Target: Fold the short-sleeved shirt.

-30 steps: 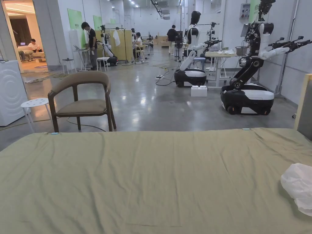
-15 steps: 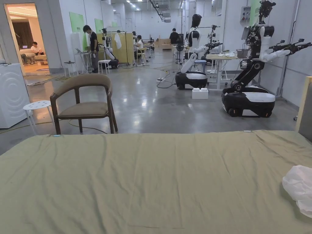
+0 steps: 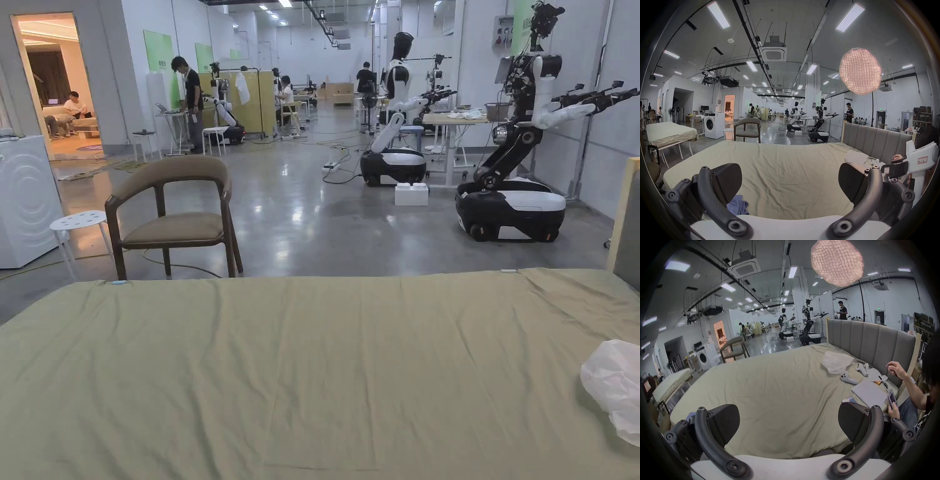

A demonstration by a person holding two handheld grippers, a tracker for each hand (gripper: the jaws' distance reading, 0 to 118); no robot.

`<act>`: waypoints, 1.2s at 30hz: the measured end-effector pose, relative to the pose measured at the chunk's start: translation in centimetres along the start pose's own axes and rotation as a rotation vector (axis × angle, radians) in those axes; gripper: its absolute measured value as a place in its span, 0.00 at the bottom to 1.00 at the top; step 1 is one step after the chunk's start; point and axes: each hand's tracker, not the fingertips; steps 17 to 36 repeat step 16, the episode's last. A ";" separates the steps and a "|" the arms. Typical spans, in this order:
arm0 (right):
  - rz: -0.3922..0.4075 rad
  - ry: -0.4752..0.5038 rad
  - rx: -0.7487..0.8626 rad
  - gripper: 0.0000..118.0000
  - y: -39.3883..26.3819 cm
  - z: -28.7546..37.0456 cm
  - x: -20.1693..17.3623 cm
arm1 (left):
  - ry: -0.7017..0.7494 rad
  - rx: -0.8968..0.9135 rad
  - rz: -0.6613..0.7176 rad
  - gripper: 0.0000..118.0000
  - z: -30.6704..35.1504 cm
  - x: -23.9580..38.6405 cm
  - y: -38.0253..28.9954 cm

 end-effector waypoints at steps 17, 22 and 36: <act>-0.017 -0.008 0.038 1.00 -0.2 0.2 -0.3 | -0.024 -0.011 0.022 1.00 -0.2 0.4 -0.3; -0.017 -0.008 0.038 1.00 -0.2 0.2 -0.3 | -0.024 -0.011 0.022 1.00 -0.2 0.4 -0.3; -0.017 -0.008 0.038 1.00 -0.2 0.2 -0.3 | -0.024 -0.011 0.022 1.00 -0.2 0.4 -0.3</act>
